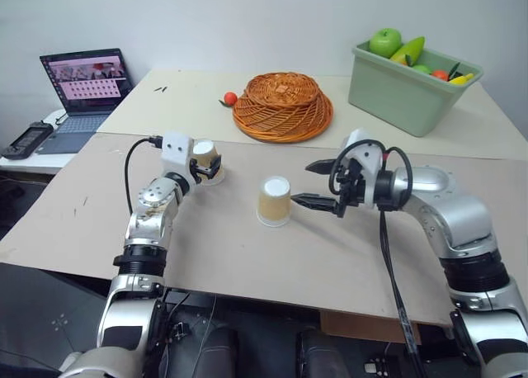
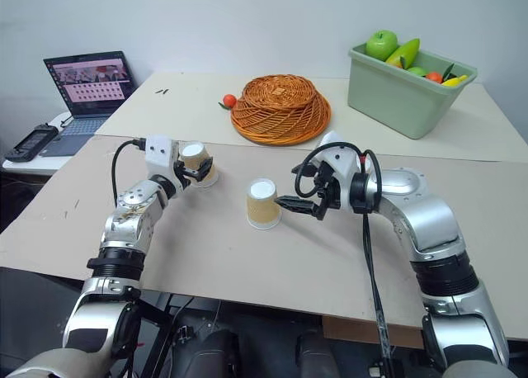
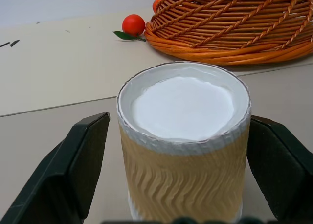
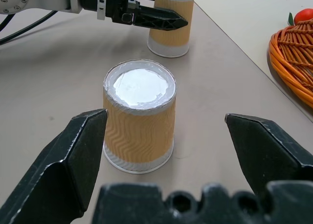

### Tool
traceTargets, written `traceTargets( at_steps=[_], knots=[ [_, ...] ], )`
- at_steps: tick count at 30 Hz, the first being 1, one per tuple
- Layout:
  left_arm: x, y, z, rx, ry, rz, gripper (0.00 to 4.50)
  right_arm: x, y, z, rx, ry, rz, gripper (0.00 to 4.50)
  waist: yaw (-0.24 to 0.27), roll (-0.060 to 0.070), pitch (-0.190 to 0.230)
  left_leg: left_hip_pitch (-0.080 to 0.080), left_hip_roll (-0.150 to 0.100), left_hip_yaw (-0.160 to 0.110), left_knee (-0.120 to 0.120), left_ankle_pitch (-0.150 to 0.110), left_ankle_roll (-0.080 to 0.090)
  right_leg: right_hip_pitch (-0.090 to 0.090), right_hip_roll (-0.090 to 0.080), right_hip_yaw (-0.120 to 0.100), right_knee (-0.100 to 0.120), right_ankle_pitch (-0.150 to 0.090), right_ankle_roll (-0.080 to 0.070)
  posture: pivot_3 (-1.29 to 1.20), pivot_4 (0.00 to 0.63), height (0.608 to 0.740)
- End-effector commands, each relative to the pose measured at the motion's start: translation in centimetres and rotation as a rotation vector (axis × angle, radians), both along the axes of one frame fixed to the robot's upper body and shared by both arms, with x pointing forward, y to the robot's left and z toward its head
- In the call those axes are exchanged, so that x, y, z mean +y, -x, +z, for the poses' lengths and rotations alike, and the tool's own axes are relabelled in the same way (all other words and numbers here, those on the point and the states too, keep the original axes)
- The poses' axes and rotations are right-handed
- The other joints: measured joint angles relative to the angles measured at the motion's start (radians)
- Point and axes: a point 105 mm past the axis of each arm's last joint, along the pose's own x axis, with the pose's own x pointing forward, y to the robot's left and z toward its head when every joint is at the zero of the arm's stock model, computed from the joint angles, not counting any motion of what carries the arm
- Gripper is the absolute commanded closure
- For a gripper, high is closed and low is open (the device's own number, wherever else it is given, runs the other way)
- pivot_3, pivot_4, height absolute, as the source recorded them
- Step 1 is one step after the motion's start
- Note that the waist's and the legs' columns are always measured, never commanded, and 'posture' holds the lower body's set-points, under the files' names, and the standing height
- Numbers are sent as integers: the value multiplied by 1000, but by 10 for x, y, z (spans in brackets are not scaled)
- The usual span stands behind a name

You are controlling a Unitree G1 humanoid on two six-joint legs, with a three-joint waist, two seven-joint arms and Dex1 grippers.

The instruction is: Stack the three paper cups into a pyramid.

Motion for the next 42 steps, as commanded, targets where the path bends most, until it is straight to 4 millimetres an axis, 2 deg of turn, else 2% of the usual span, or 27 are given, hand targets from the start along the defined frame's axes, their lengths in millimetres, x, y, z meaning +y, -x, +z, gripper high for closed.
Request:
traceTargets(
  at_steps=[1, 4, 10, 14, 18, 27, 32, 37, 42],
  knots=[
    [2, -3, 24, -76, 14, -4, 625, -2, 3, 14, -52, -11, -2, 0, 0, 0, 0, 0, 0, 0, 0, 0, 0, 0, 0, 0, 0, 0, 0, 0, 150, 628],
    [1, -2, 26, -88, 1, -16, 1462, -2, 3, 12, -49, -11, -4, 0, 0, 0, 0, 0, 0, 0, 0, 0, 0, 0, 0, 0, 0, 0, 0, 0, 150, 628],
    [-1, 5, 32, -127, -33, -66, 1462, -2, 4, 10, -39, -11, -7, 0, -1, 0, 0, 0, 0, 0, 0, 0, 0, 0, 0, 0, 0, 0, 0, 0, 150, 628],
    [-9, 20, 33, -140, -36, -199, 1462, -1, 4, 7, -32, -10, -9, 0, -4, 0, 0, 0, 1, 0, 0, 0, 0, 0, 0, 0, 0, 0, 0, 0, 150, 628],
    [-19, 38, 24, -77, -56, -411, 1462, -4, 4, 4, -27, -1, -29, 0, -7, 0, 0, 0, 2, 0, 0, 0, -1, 0, 0, 0, 0, 0, 0, 0, 150, 628],
    [-47, 61, 11, 38, -83, -717, 1462, -9, 5, 5, -39, 1, -57, 0, -13, 1, 0, 1, 0, 2, -1, 0, 0, 0, 2, 0, -4, 0, -1, 0, 150, 628],
    [-73, 73, -3, 114, -79, -871, 1462, -13, 7, 7, -43, -2, -77, 0, -15, 1, 0, 1, 0, 2, -1, 0, 0, 0, 2, 0, -3, 0, 0, 0, 150, 628],
    [-87, 84, -8, 157, -72, -966, 1462, -18, 10, 8, -46, 0, -99, 0, -16, 1, 0, 1, 0, 2, -1, 0, 0, 1, 2, 0, -3, -1, 0, 0, 150, 628],
    [-88, 85, -11, 174, -75, -981, 1462, -20, 11, 9, -49, 1, -113, 0, -18, 1, 0, 2, -1, 2, -1, 0, 0, 3, 2, 0, -5, -3, 2, 0, 150, 628]
  ],
)
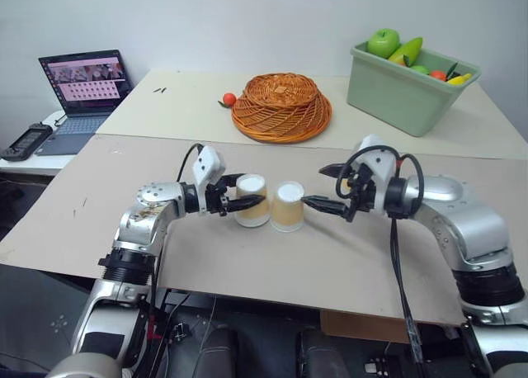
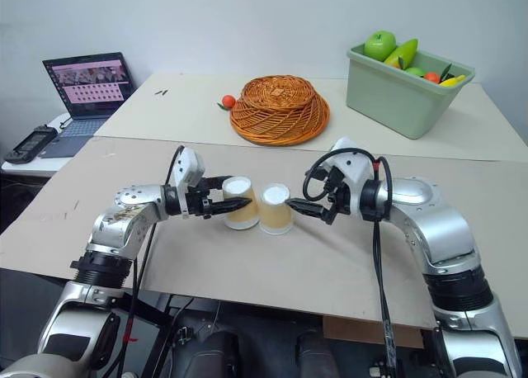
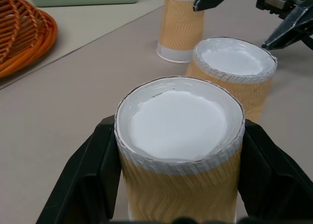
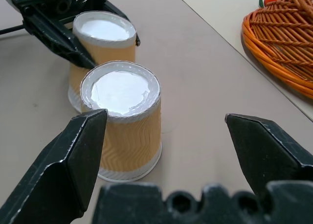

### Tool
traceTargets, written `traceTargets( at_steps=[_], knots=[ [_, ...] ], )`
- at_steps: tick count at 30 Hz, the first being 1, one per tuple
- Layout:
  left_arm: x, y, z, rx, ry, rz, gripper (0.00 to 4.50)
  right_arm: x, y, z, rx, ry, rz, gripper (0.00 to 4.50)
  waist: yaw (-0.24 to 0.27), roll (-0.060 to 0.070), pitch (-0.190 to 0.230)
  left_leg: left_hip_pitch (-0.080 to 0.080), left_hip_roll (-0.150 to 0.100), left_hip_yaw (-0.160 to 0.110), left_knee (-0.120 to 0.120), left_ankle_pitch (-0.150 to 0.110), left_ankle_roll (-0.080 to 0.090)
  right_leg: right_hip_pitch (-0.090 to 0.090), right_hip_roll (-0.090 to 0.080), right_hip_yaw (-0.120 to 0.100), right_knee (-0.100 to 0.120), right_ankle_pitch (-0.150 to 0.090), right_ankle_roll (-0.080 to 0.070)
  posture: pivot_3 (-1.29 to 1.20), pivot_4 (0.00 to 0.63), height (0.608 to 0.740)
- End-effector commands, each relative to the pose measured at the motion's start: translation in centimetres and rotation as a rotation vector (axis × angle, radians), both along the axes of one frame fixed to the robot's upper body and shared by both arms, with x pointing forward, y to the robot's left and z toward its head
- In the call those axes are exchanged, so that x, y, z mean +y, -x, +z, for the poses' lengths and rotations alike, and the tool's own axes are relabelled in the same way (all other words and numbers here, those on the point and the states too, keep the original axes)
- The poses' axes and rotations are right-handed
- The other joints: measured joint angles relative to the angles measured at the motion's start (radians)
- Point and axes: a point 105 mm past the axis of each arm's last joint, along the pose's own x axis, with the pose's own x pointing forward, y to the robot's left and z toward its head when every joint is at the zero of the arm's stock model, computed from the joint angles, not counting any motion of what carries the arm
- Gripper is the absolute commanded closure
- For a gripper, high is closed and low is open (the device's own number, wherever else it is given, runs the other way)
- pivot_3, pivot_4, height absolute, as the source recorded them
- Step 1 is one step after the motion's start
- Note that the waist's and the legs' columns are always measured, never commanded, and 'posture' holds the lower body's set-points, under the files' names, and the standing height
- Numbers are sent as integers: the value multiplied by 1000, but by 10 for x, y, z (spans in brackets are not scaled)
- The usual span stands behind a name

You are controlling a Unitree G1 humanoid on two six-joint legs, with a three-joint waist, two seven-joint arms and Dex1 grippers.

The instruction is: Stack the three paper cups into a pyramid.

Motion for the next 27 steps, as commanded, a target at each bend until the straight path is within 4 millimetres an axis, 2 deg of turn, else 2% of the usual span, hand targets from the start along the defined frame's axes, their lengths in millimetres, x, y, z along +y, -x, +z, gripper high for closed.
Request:
traceTargets(
  at_steps=[1, 6, 11, 17, 27],
  knots=[
    [-7, 5, -6, 37, -19, -46, 1462, -3, 4, 14, -46, -14, -9, 0, 0, 0, 0, 0, 0, 0, 0, 0, 0, 0, 0, 0, 0, 0, 0, 0, 150, 628],
    [-7, 6, -10, 45, -27, -53, 1462, -5, 3, 14, -48, -14, -18, 0, 0, 0, 0, 0, 0, 0, 0, 0, 0, 0, 0, 0, 0, -1, 0, 0, 150, 628],
    [-6, 7, -10, 32, -34, -53, 67, -6, 2, 15, -50, -13, -21, 0, -1, 0, 0, 0, -1, 0, 0, 0, 0, 1, 0, 0, 0, -1, 0, 0, 150, 628],
    [-3, 8, 6, -5, -14, -40, 67, -7, 2, 16, -49, -13, -20, 0, -3, 0, 1, 0, -1, -1, 0, 0, 0, 0, 0, 1, -1, -1, 1, 0, 150, 628],
    [27, 33, 47, -88, -107, -80, 67, -17, 1, 26, -66, -9, -23, 0, -5, 1, 2, 1, 1, -1, -1, 0, 0, 0, 1, 0, -1, -2, 0, 0, 150, 628]
  ],
)
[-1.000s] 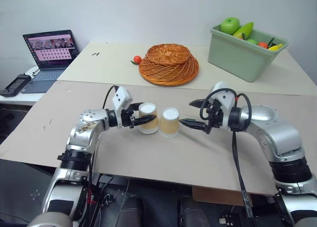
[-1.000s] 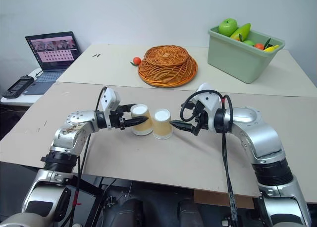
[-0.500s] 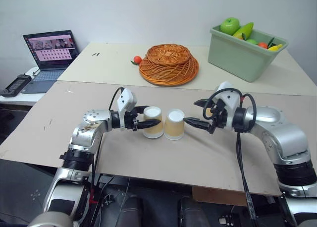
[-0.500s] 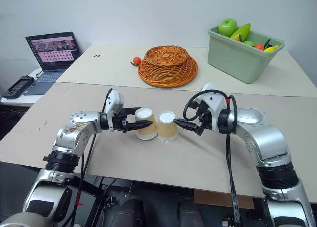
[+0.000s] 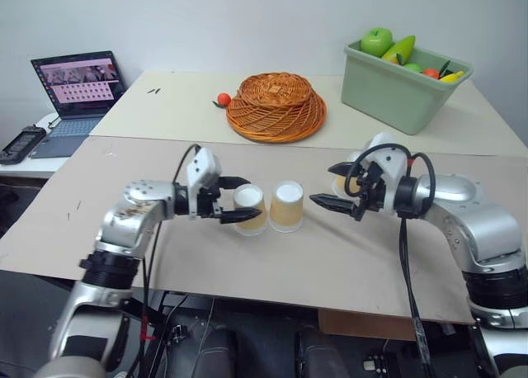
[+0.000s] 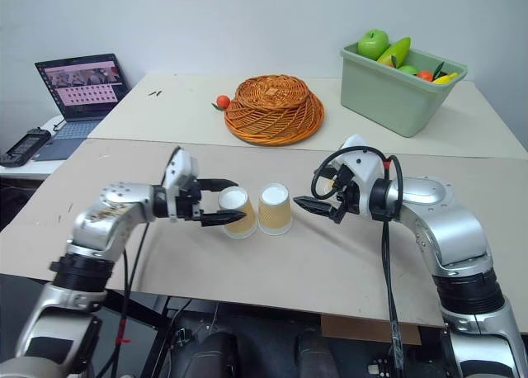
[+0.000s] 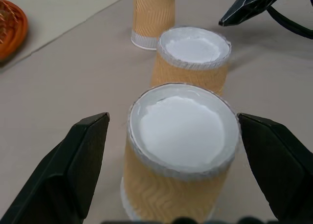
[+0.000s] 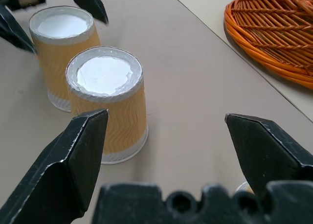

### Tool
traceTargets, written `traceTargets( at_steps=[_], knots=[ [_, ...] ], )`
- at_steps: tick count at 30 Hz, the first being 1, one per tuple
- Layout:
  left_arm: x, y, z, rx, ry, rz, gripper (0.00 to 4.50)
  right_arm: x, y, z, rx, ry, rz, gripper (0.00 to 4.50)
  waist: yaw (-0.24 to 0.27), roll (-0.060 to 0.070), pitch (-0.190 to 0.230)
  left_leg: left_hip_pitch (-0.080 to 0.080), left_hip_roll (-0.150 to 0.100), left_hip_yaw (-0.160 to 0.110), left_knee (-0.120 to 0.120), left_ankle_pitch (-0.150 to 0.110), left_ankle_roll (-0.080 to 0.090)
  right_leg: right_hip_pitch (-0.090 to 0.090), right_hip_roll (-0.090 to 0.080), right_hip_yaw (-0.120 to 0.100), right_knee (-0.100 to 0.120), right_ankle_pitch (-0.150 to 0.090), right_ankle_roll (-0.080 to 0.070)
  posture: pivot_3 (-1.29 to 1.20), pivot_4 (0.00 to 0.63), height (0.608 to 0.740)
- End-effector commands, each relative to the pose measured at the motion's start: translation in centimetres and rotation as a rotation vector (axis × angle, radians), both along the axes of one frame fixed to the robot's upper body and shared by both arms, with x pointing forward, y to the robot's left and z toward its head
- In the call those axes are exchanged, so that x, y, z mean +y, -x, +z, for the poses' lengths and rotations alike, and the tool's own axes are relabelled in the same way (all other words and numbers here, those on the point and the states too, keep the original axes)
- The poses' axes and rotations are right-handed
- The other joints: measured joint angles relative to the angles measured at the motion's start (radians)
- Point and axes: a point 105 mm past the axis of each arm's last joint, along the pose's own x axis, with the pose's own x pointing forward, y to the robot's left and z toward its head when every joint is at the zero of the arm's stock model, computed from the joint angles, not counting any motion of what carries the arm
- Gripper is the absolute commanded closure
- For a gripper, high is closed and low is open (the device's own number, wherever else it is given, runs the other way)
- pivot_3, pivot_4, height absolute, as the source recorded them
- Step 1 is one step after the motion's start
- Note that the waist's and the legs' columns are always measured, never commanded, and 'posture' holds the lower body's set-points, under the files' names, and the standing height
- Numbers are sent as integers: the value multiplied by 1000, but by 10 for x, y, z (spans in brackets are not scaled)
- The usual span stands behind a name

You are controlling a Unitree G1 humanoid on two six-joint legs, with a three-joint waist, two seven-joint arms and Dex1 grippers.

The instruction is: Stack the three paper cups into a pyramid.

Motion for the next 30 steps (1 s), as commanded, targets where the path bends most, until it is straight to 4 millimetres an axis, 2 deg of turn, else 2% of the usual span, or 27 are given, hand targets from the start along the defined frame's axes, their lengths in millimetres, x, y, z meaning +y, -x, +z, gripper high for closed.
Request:
traceTargets(
  at_steps=[1, 4, 8, 13, 15, 17, 19, 22, 30],
  knots=[
    [7, 14, 29, -69, -6, -41, 67, -8, 0, 27, -83, -27, -2, 0, 1, 0, 0, 0, 0, 0, 0, 0, 0, 0, 0, 0, 0, 0, 0, 0, 150, 628],
    [13, 24, 51, -78, 0, -62, 67, -34, 0, 33, -82, -8, -62, 0, 3, 0, 2, 0, 0, 0, 0, 0, 0, 0, 0, 0, 0, 0, 0, 0, 150, 628],
    [18, 27, 68, -91, 11, -55, 67, -69, 4, 33, -58, 26, -129, 0, 9, 1, 2, 0, -1, 1, 0, 0, 0, 1, -1, -2, 0, 0, 0, 0, 150, 628],
    [19, 27, 69, -96, 9, -35, 67, -96, 15, 31, -2, 37, -140, 0, 3, 1, 2, 0, -1, 3, 0, 0, 0, 4, -2, 0, -1, -5, 3, 0, 150, 628],
    [17, 27, 67, -94, 10, -32, 67, -111, 11, 24, 13, 80, -180, 0, 0, 0, 3, 0, -1, 3, 0, 0, 0, 4, -1, 1, -1, -5, 2, 0, 150, 628],
    [16, 28, 67, -93, 17, -30, 67, -125, -7, 9, 27, 140, -263, 0, -5, 0, 3, 0, 0, 3, 0, 0, 1, 5, -2, 1, 0, -6, 1, 0, 150, 628],
    [16, 27, 67, -94, 21, -23, 67, -123, -20, -1, 40, 148, -267, 0, -10, 0, 4, 1, 0, 4, 0, -1, 1, 7, -2, 2, 0, -7, -1, 0, 150, 628],
    [15, 26, 69, -95, 25, -19, 67, -109, -32, -9, 52, 124, -212, 0, -21, 0, 4, 1, 0, 6, 0, -1, 1, 6, -1, 2, 1, -8, -3, 0, 150, 628],
    [13, 30, 69, -93, 25, -19, 67, -82, -55, -5, 33, 61, -134, 0, -24, 1, 5, 0, 0, 2, 1, 0, 0, 4, -2, 2, 8, -11, -2, 0, 150, 628]
  ],
)
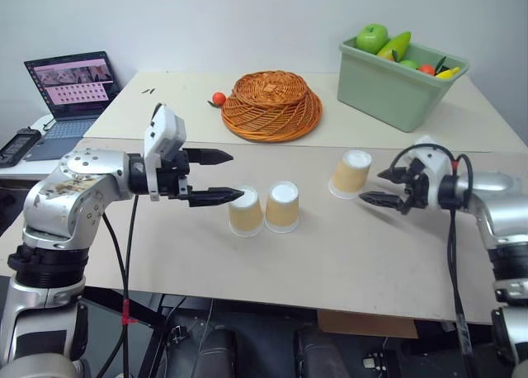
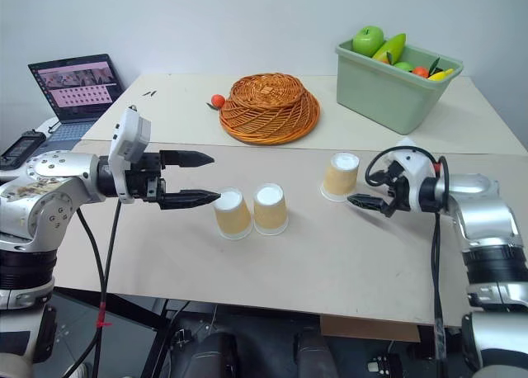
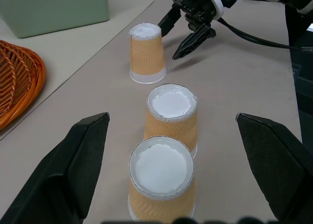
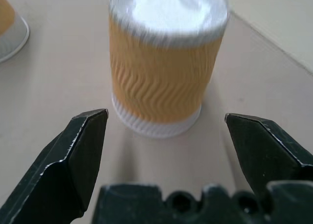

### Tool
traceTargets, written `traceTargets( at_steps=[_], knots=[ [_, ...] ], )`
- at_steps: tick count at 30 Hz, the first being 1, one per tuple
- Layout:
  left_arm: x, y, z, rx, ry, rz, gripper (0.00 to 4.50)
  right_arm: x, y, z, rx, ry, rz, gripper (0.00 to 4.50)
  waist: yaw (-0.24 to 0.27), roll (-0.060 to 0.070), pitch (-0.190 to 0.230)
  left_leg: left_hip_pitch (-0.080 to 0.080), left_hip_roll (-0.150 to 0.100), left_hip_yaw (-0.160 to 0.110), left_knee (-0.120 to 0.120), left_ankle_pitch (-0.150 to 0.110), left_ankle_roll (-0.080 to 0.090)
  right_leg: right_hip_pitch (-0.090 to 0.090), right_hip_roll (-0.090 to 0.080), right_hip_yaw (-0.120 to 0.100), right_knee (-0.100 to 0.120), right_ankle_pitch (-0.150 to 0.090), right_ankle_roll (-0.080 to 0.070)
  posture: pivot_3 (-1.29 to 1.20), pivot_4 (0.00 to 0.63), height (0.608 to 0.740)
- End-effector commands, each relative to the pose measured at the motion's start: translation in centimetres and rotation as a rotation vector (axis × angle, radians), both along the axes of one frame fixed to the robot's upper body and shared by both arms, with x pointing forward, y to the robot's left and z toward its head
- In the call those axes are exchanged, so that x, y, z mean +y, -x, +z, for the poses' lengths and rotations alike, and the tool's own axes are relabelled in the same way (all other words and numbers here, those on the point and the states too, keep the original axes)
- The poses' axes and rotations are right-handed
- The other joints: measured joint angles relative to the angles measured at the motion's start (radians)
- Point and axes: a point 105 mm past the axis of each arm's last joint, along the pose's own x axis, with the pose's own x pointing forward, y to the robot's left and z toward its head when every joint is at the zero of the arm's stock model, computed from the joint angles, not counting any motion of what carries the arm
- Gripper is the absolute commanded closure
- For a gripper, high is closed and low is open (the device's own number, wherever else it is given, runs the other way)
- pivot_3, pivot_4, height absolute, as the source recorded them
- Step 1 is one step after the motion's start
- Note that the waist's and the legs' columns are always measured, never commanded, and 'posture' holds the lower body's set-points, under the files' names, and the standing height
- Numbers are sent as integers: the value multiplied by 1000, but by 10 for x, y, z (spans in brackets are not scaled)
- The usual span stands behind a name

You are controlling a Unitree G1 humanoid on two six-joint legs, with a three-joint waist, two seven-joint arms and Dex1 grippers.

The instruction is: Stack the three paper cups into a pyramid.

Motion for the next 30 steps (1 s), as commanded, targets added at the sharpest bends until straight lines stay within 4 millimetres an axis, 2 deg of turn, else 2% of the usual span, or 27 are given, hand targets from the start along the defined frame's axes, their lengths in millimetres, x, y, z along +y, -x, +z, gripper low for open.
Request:
traceTargets(
  at_steps=[1, 9, 24, 30],
  knots=[
    [-1, 6, 11, -42, 8, -12, 67, 9, -6, 17, -63, -2, 43, 0, 0, 0, 0, 0, 0, -1, 0, 0, 0, 0, 0, 0, 0, 0, 0, 0, 150, 628],
    [-1, 6, 11, -42, 14, 4, 67, 26, -14, 28, -92, -32, 97, 0, 1, 0, 0, -1, -1, -2, 0, 0, 0, 1, 0, 0, -1, 0, 0, 0, 150, 628],
    [-1, 5, 6, -39, 6, 14, 67, 27, -19, 34, -98, -61, 84, 0, -2, 0, 0, 0, 0, -2, 0, 0, 0, 1, -1, 0, 0, 0, 0, 0, 150, 628],
    [0, 5, 5, -34, 4, 18, 0, 28, -19, 34, -99, -61, 88, 1658, -2, 0, 0, 0, 0, -2, 0, 0, 0, 1, -1, 0, 0, 0, 0, 0, 150, 628]
  ],
)
